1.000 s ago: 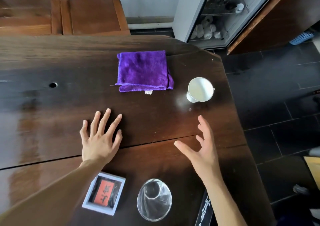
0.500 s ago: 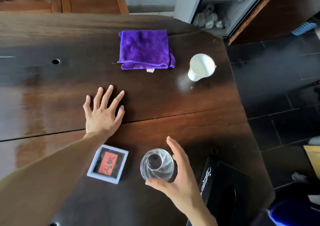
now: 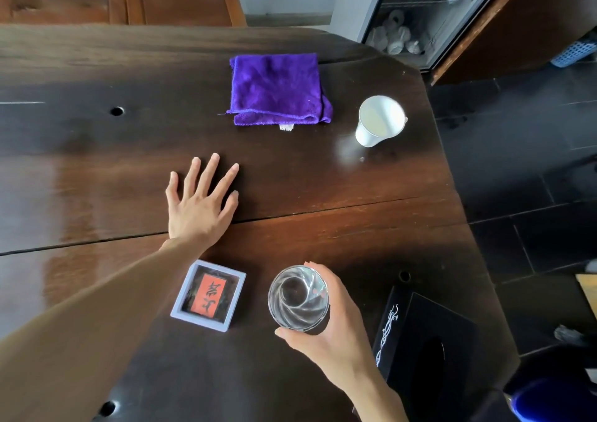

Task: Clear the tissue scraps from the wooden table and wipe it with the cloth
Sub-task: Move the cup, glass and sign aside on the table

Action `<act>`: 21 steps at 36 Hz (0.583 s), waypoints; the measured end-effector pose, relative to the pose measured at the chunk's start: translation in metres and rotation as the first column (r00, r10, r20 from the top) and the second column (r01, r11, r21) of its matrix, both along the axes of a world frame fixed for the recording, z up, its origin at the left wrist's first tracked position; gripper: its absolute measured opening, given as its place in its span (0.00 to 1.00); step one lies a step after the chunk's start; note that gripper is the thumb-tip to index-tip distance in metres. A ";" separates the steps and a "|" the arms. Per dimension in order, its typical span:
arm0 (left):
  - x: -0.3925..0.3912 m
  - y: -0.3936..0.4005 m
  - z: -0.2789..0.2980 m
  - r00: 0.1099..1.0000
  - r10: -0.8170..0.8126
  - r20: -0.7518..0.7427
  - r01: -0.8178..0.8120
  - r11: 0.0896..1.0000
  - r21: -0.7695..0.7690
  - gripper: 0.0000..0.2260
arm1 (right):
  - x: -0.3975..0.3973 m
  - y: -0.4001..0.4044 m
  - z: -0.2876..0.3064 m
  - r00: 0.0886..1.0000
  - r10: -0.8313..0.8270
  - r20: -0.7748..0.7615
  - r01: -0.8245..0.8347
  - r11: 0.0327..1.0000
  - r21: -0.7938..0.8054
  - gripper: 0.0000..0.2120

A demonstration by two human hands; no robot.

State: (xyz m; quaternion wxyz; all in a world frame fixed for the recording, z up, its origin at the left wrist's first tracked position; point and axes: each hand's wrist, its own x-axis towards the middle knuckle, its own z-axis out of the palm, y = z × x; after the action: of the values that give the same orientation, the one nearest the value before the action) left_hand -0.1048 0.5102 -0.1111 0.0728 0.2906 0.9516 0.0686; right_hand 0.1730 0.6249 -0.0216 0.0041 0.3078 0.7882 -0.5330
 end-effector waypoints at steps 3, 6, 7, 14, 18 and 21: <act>-0.001 0.000 0.002 1.000 -0.003 0.031 0.003 1.000 0.010 0.25 | -0.003 0.006 0.002 1.000 -0.005 -0.002 0.005 0.999 0.035 0.45; -0.002 -0.001 0.002 0.999 -0.005 0.050 0.005 1.000 0.003 0.25 | -0.006 0.018 0.004 1.000 -0.023 0.002 0.023 0.998 0.054 0.43; -0.003 -0.001 0.002 0.999 -0.005 0.053 0.005 1.000 0.002 0.25 | -0.007 0.023 0.006 0.999 -0.037 0.002 0.037 0.998 0.056 0.43; -0.003 0.000 0.003 0.998 0.001 0.070 0.001 1.000 -0.024 0.25 | -0.006 0.068 0.023 0.988 -0.143 -0.058 0.150 0.978 0.145 0.39; -0.005 -0.001 0.004 0.996 0.004 0.085 0.000 0.999 -0.045 0.25 | 0.002 0.097 0.031 0.974 -0.215 -0.069 0.224 0.960 0.166 0.39; -0.005 0.000 0.005 0.995 0.004 0.099 0.001 0.999 -0.053 0.26 | 0.014 0.116 0.033 0.961 -0.268 -0.067 0.276 0.942 0.189 0.39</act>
State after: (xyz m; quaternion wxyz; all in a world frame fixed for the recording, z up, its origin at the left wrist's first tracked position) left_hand -0.1100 0.5099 -0.1065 0.1274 0.2840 0.9486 0.0575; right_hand 0.1871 0.7409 0.0117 -0.1158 0.4016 0.7868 -0.4540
